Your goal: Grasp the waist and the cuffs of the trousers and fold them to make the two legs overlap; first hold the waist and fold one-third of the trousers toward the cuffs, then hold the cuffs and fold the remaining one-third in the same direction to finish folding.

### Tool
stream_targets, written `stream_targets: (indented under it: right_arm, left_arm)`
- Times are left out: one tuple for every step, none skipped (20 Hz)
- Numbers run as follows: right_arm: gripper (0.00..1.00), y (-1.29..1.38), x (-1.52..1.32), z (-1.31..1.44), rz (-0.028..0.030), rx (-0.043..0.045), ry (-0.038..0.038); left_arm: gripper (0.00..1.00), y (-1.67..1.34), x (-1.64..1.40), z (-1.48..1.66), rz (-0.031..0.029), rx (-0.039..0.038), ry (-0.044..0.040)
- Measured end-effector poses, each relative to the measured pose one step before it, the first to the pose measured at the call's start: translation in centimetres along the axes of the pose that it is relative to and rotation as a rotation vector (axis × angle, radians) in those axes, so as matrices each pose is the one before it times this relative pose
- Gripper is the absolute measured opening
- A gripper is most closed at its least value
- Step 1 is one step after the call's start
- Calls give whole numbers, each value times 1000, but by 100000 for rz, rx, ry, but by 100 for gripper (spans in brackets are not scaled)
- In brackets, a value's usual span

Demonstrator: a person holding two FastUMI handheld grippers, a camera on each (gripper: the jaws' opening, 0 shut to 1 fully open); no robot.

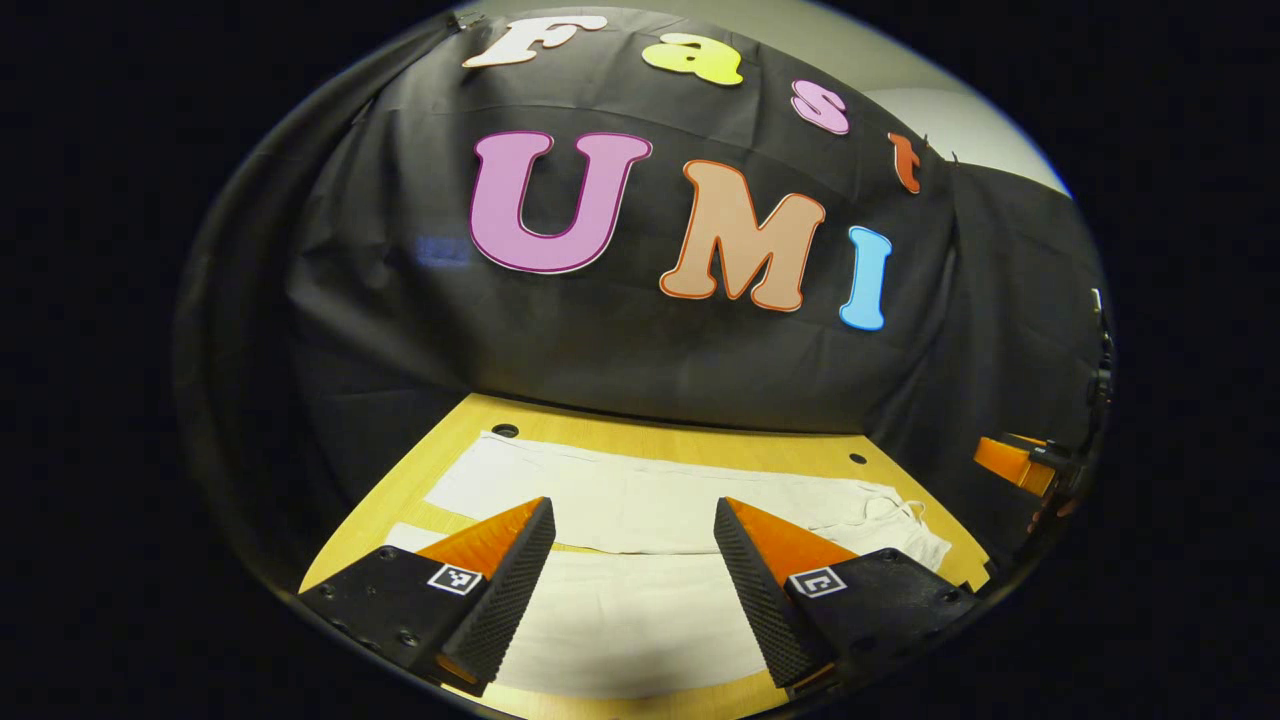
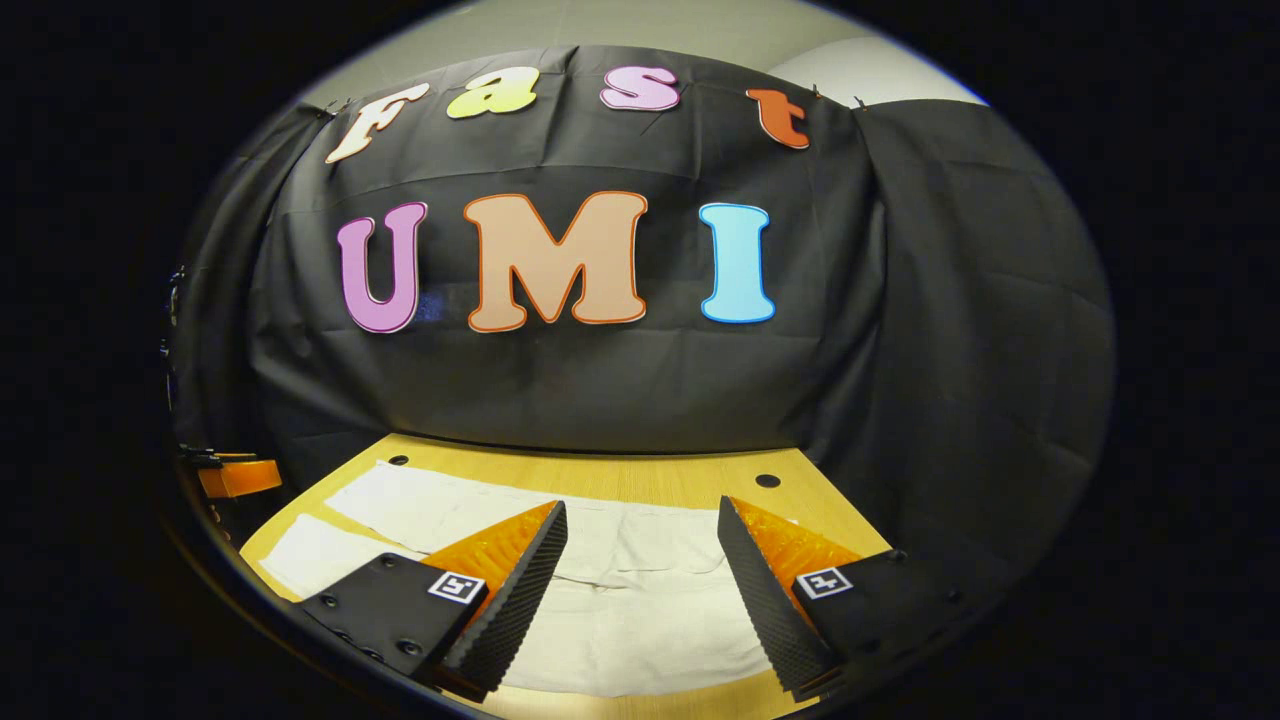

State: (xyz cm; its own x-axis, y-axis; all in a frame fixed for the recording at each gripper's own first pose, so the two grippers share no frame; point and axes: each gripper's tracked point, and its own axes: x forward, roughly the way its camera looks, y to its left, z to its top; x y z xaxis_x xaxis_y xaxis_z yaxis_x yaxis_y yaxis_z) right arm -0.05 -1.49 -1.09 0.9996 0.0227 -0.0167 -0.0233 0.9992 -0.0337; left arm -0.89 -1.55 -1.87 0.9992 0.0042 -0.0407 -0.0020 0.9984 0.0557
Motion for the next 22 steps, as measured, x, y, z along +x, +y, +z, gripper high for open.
stream_targets:
  right_arm:
    - [97,-52,-58,22,108,-33,-116]
    - [97,-3,-18,-72,-11,-151,61]
    - [97,-153,-82,-16,-294,-213,50]
    - [97,-50,63,-30,-103,-91,40]
    - [97,-36,-62,-105,70,198,218]
    - [97,4,-36,-209,131,275,364]
    - [97,-68,1,-177,-51,179,582]
    - [97,-75,-57,-233,-203,82,626]
    - [97,-129,-209,-418,-68,20,432]
    - [97,3,41,-16,-62,-87,303]
    - [97,39,77,-196,23,-276,231]
    - [97,-51,-2,-147,-172,-553,308]
    - [97,-122,-213,-332,-296,-561,498]
    - [97,-179,-334,-447,-192,-375,551]
    - [97,-255,-814,-717,-321,2,759]
    - [97,14,-395,-154,262,840,492]
    - [97,115,-146,53,391,954,-111]
    - [97,-29,-108,53,-117,591,-118]
    - [97,-39,2,-180,-77,241,343]
    - [97,-94,28,-184,-220,9,462]
    - [97,-197,-140,-237,-270,-177,475]
    - [97,-204,-12,-107,-340,-285,619]
  left_arm:
    - [95,79,-22,-464,48,883,1137]
    - [95,94,-22,-283,235,1082,994]
    - [95,65,29,-377,-184,1235,803]
    - [95,-118,-56,-345,-890,1484,998]
    - [95,-189,-2,-472,-1281,1770,1344]
    - [95,-126,15,-518,-1431,1730,2120]
    - [95,-154,-134,-751,-1992,1461,2161]
    - [95,-325,-84,-669,-2479,1534,2201]
    - [95,-298,-175,-758,-3231,1947,2599]
    - [95,-435,-241,-781,-3662,3084,2997]
    - [95,-151,65,-978,-3394,4154,3717]
    - [95,-20,-150,-1077,-3280,4697,4168]
    - [95,29,-138,-1170,-2994,4938,4048]
    - [95,61,-34,-1409,-2614,5151,5030]
    - [95,105,-64,-1382,-2561,4662,5290]
    - [95,-102,-60,-1223,-2968,4025,4543]
    - [96,-152,-128,-1054,-3383,3414,4020]
    - [96,-164,-160,-1066,-3867,2432,4642]
    - [96,265,-418,-1344,-3807,2669,5923]
    - [95,434,-184,-1047,-3017,2427,5453]
    - [95,448,-76,-1331,-2037,2911,5549]
    - [95,604,-357,-1067,-1007,3466,5066]
